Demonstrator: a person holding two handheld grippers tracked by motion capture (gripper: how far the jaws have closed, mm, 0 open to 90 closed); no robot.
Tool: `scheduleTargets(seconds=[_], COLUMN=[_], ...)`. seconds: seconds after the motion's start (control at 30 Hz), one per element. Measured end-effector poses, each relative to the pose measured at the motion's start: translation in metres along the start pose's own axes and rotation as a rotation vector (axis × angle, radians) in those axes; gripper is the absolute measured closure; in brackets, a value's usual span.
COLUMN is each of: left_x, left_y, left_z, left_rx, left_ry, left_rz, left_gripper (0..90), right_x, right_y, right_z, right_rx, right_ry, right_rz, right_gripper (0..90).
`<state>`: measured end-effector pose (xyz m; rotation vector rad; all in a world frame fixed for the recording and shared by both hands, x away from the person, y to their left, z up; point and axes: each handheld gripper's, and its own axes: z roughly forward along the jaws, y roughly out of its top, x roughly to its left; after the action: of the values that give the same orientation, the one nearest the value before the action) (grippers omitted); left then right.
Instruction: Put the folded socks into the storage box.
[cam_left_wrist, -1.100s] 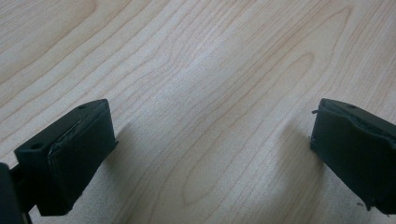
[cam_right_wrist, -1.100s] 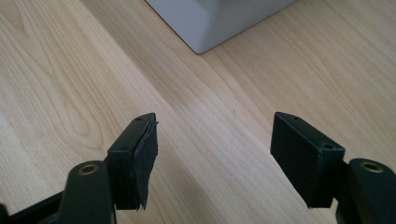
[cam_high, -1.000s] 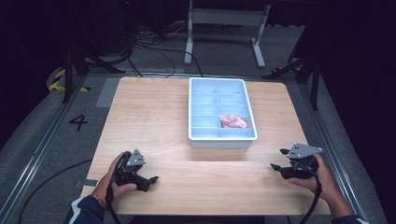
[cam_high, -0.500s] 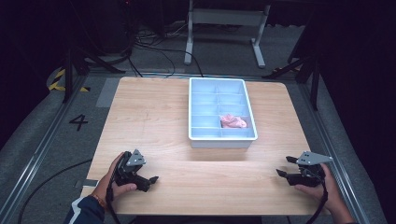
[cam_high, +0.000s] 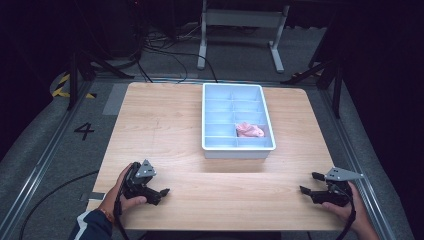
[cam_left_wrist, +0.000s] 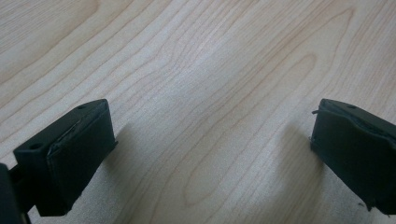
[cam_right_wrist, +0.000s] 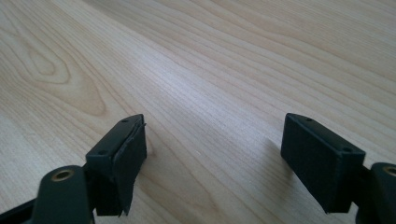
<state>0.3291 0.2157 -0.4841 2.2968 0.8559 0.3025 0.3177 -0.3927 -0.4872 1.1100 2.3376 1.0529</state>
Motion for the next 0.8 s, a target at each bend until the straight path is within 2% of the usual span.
scheduleTargets(seconds=[0.8], left_x=[-0.0006], left_y=[0.0002], left_z=[0.0000], left_rx=[0.001], left_ry=[0.013], left_rz=[-0.016], left_gripper=[0.0], right_x=[-0.0002], right_y=[0.0005], right_z=[0.0009], right_rx=[0.003], right_ry=[-0.015], right_rz=[0.015], right_gripper=[21.1])
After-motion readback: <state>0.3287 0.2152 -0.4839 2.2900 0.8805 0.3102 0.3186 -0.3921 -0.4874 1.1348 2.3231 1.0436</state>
